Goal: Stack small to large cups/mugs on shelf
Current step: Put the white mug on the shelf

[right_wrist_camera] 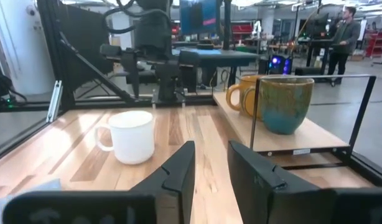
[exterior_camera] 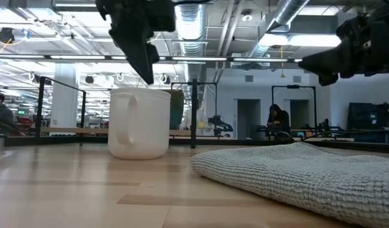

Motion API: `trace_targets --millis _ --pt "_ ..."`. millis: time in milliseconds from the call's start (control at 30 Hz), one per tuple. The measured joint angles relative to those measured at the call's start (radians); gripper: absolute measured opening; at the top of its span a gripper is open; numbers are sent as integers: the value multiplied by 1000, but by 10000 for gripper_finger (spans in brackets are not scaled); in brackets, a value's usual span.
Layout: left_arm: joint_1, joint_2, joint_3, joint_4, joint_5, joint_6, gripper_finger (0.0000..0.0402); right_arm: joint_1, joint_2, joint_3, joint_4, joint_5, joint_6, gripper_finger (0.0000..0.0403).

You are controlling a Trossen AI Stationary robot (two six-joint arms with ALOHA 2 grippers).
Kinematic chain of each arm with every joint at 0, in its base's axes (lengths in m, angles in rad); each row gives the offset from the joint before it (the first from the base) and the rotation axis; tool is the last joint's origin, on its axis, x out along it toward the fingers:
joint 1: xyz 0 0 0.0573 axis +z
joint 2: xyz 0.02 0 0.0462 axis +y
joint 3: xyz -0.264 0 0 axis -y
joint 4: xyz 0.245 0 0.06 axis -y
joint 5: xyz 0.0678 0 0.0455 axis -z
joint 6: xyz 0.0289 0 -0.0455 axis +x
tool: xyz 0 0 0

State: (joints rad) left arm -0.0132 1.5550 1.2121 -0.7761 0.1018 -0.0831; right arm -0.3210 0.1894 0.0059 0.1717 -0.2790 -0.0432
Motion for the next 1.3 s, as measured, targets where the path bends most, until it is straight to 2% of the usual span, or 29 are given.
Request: trace_targets --millis 267,733,1133,1300 --pt "0 113 32 -10 44 33 190 0 0 0 -36 0 1 118" --pt "3 133 25 -19 29 -6 186 0 0 0 -52 0 -1 118" --pt "5 133 -10 4 -4 -35 133 0 0 0 -63 0 -8 118" --pt "5 176 -12 2 39 -37 110 0 0 -1 -68 0 -8 118"
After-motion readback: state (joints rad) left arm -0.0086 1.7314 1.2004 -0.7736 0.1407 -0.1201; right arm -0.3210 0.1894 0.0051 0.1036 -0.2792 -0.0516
